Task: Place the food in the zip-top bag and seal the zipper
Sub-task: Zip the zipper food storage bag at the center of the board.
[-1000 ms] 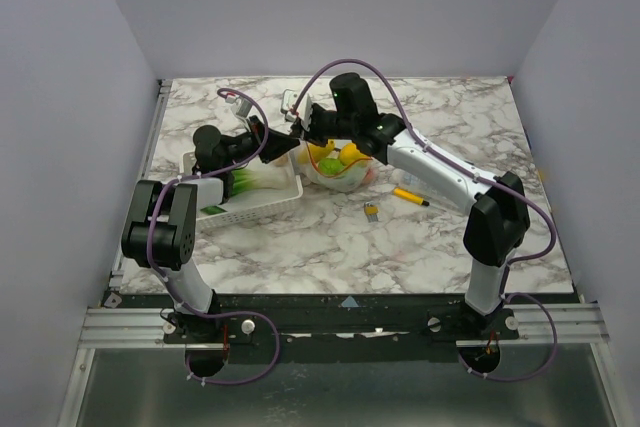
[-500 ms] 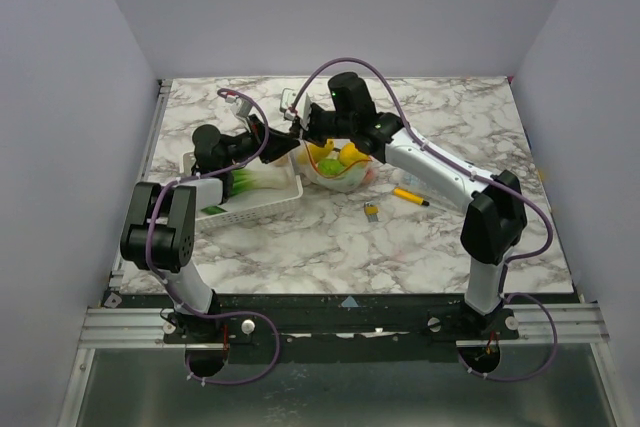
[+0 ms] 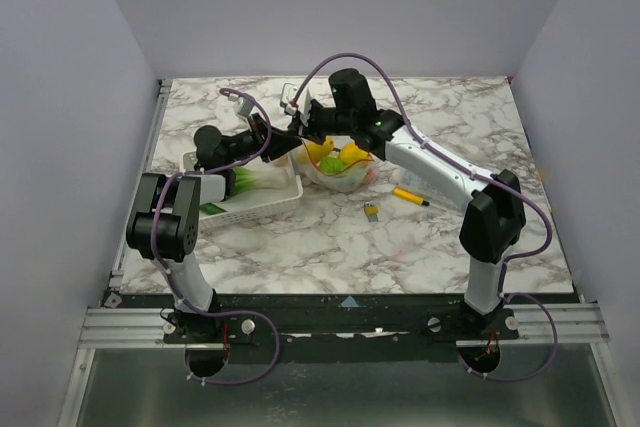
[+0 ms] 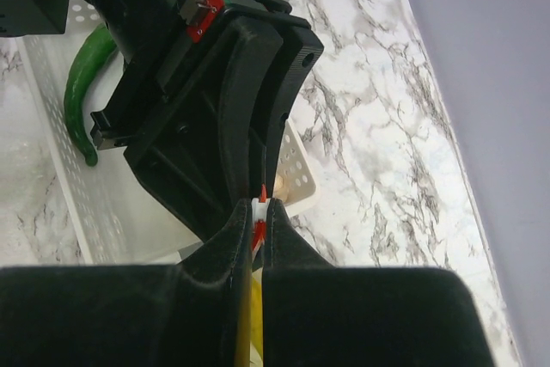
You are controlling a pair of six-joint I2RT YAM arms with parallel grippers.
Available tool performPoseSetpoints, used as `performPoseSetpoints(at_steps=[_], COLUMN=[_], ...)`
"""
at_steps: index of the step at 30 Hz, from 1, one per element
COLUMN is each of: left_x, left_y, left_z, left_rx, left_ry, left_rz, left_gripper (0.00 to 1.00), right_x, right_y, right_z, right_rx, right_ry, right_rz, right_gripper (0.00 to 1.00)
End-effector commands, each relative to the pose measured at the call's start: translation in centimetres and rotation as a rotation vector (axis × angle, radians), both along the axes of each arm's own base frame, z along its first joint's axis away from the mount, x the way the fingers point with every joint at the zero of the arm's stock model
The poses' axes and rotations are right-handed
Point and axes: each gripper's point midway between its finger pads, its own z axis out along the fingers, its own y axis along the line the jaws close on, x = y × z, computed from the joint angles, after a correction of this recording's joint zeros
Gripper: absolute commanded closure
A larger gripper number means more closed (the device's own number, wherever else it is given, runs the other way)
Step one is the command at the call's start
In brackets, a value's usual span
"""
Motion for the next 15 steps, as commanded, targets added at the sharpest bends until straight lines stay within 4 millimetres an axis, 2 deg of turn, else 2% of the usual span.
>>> performPoseSetpoints(at_steps=[1,2,4,5,8,11,15], left_x=[-0.8,-0.8,-0.7,-0.6,-0.7,-0.8,-0.9], left_y=[0.0,0.0,0.0,0.0,-0.1,-0.1,-0.1], left_z=[0.9,0.8,0.9,1.0,1.2,1.0,1.1], left_rx=[-0.009,-0.012,-0.016,-0.017,-0.016,-0.014,-0.026], left_ry=[-0.066,-0.064,-0.065,-0.064,-0.069,-0.068,-0.07], left_rz=[-0.05,-0.045,-0.045,-0.048,-0.068,-0.072,-0.072], left_gripper=[0.82,0.75,0.73,0.76,1.0,1.0,1.0], right_x=[0.4,0.4,0.1,0.0,-0.1,0.3,0.8], right_y=[-0.2,-0.3,-0.2,-0.1,0.1,0.1,0.2], right_z=[0.9,1.0,1.2,1.3,1.3,0.7,-0.8], right_rx=[0.018,0.02,0.027,0.033,0.037,0.009,-0.06], right_ry=[-0.02,-0.021,-0.017,-0.012,-0.004,-0.025,-0.033], right_rz=[-0.033,-0.037,-0.026,-0.016,-0.006,-0.018,-0.036], right_gripper=[1.0,1.0,1.0,1.0,1.0,0.99,0.87])
